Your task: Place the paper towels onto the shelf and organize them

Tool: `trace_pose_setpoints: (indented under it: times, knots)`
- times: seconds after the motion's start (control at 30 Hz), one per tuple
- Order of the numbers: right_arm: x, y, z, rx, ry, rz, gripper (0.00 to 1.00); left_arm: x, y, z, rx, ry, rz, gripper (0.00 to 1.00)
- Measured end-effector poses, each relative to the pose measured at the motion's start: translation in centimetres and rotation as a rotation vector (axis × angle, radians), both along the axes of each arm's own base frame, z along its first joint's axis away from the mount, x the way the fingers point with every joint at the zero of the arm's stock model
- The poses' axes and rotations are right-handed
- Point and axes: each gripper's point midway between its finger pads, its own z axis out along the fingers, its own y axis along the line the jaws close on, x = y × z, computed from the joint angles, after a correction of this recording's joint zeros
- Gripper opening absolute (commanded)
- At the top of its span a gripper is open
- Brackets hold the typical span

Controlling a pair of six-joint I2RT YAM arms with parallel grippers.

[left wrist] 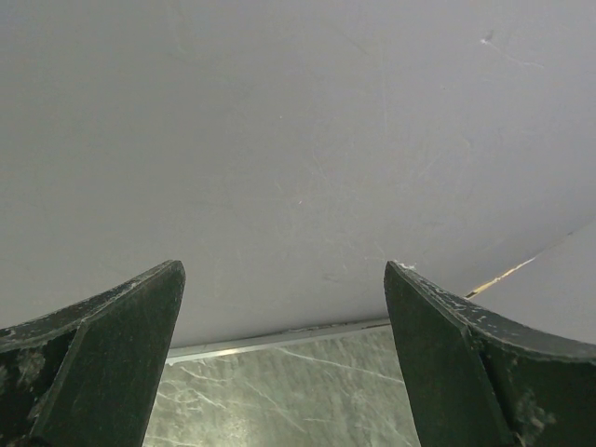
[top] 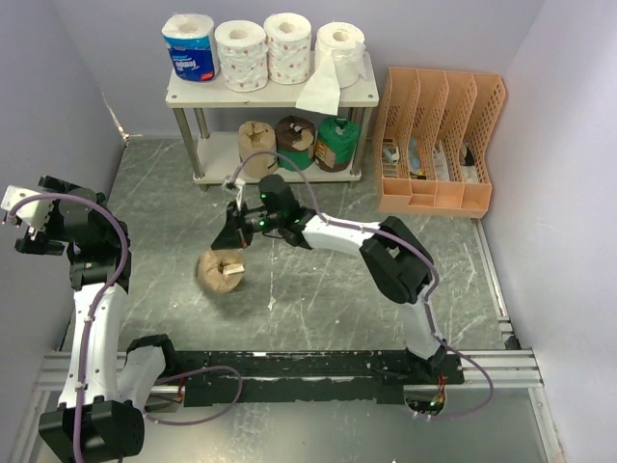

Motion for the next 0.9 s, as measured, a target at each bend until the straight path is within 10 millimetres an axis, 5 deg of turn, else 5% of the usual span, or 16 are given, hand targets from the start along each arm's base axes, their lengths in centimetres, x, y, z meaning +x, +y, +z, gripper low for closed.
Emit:
trace_pose_setpoints:
  times: [0.2, 0.33, 0.5, 0.73, 0.9]
  knots:
    - [-0.3, -1.6, 3.3, 0.051, 0.071, 0.022, 0.02, 0.2, 0.0, -0.2, -0.004, 0.006, -0.005, 0.99]
    - [-2.1, -1.9, 5.8, 0.066, -0.005, 0.088, 0.96, 0.4, 0.0, -0.3, -0.006, 0.009, -0.010, 0.99]
    - [-1.6, -2.7, 7.5, 0.068, -0.140, 0.093, 1.00, 0.6, -0.1, -0.1, -0.008, 0.007, -0.017, 0.99]
    - [5.9, -4.1, 8.8, -0.029, -0.322, -0.182, 1.00, 1.2, -0.1, -0.3, -0.011, 0.017, -0.030, 0.99]
    - [11.0, -6.9, 7.5, -0.139, -0.273, -0.443, 0.93, 1.9, -0.1, -0.8, -0.012, 0.041, -0.048, 0.99]
